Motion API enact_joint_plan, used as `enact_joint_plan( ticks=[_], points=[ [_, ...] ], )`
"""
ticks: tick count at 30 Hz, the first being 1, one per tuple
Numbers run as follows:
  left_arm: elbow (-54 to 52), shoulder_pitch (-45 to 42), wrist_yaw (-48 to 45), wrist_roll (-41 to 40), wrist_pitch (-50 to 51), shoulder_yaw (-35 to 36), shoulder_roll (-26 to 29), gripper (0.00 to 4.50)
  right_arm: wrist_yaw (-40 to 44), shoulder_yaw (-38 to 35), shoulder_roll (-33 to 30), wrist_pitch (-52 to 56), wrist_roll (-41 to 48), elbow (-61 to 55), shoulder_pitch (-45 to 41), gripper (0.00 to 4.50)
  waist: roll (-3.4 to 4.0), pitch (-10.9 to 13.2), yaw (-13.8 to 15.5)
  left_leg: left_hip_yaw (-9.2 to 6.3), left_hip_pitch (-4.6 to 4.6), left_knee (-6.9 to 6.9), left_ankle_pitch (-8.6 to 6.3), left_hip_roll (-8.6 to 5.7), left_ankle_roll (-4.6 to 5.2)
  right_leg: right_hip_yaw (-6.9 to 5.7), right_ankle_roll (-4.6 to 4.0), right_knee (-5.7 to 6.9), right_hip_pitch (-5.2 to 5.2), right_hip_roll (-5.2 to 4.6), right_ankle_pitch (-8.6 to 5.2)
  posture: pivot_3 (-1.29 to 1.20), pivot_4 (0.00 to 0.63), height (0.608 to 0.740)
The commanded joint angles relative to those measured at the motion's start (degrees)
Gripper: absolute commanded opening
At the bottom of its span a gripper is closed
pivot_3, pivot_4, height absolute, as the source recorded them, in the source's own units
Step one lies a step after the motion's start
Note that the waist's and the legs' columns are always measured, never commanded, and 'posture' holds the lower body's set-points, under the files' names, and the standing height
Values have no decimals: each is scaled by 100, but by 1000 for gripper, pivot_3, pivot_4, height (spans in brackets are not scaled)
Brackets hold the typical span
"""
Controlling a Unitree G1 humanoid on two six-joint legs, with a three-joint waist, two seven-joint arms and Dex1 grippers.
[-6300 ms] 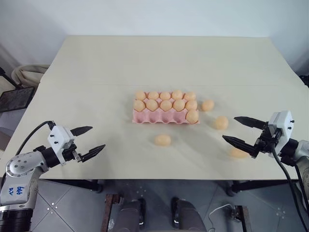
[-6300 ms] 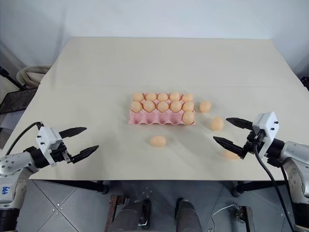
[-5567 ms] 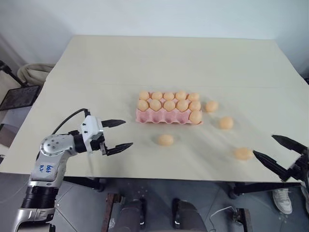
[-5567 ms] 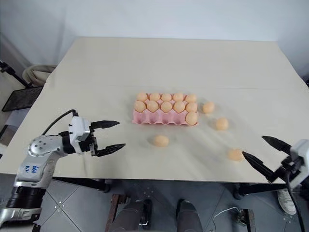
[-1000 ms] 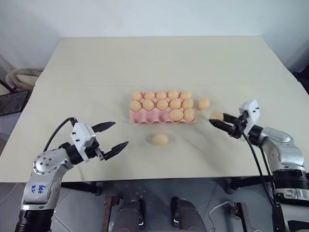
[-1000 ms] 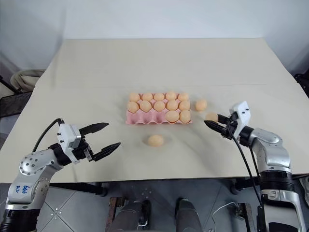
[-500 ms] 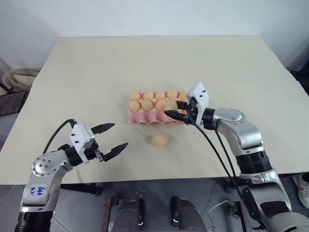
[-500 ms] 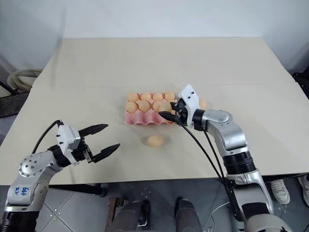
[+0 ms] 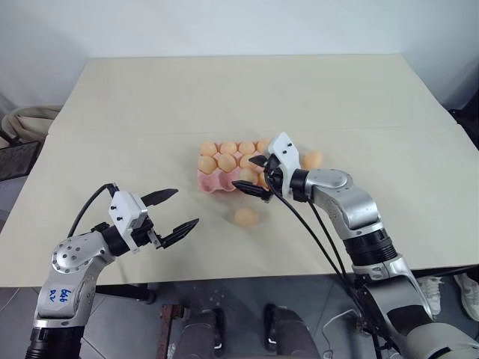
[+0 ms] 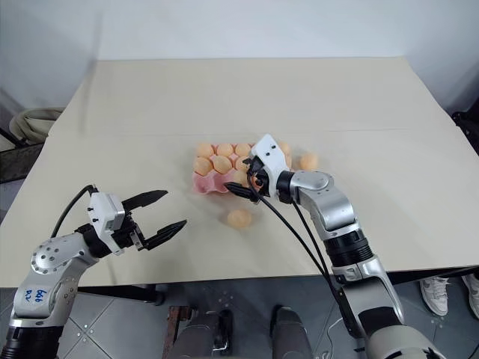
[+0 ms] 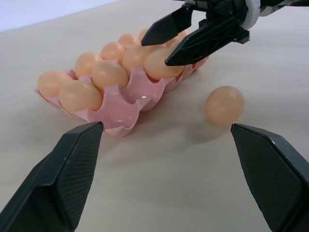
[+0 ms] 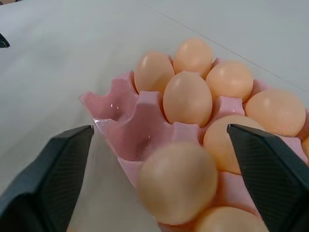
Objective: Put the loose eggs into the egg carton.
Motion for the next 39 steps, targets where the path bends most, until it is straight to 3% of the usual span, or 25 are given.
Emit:
enact_joint_plan(
  ticks=[1, 5, 9, 14, 21, 27, 31, 39],
  points=[
    [-3, -71, -48, -51, -98, 8, -1, 4500, 321, -548, -430, -222, 312, -638, 283, 4452, 0, 0, 19, -1, 0, 0, 0, 0, 0, -2, 0, -1, 1, -1, 0, 0, 150, 740],
    [175, -213, -67, -59, -28, -23, 1, 4500, 711, -1169, -1078, -620, 547, -942, 1019, 4452, -1, 0, 90, -1, 0, 0, -9, -1, 7, -21, 1, -25, 14, -4, 0, 0, 150, 740],
    [649, -460, -154, 34, -157, -21, 54, 4500, 1074, -2240, -1719, -827, 1069, -1135, 1835, 4452, 0, 0, 161, 12, 1, 0, -12, 0, 9, -42, 2, -32, 12, -3, 1, 0, 150, 740],
    [986, -693, -382, 6, -206, -88, 98, 4500, 1438, -3325, -2054, -1437, 1389, -1144, 3064, 4452, -1, -1, 190, 24, 8, 6, -13, 7, 11, -69, 2, -42, 18, 0, 1, 0, 150, 740],
    [1257, -899, -524, 95, -368, -174, 93, 4500, 1701, -4038, -2048, -2563, 1305, -1115, 4513, 4452, -1, 0, 183, 47, 45, 5, -14, 12, 11, -50, 2, -35, 39, 1, 4, 0, 150, 740],
    [1435, -1041, -538, 165, -472, -145, 157, 4500, 1859, -4057, -2052, -2669, 1533, -1439, 5171, 4452, -1, 0, 166, 65, 68, 0, -15, 21, 10, -4, -3, -36, 48, 7, 8, 0, 150, 740],
    [1371, -938, -571, 110, -403, -123, 188, 4500, 1743, -3864, -2070, -2604, 1539, -1457, 5035, 4452, -1, 0, 145, 68, 72, -5, -16, 24, 8, 33, -6, -38, 47, 8, 9, 0, 150, 740],
    [975, -678, -460, 10, -174, 36, 282, 4500, 660, -2642, -2062, -1915, 553, 124, 2650, 4452, 0, 0, 122, 92, 76, -7, -16, 32, 8, 58, -21, -42, 32, 10, 18, 0, 150, 740]
  ],
)
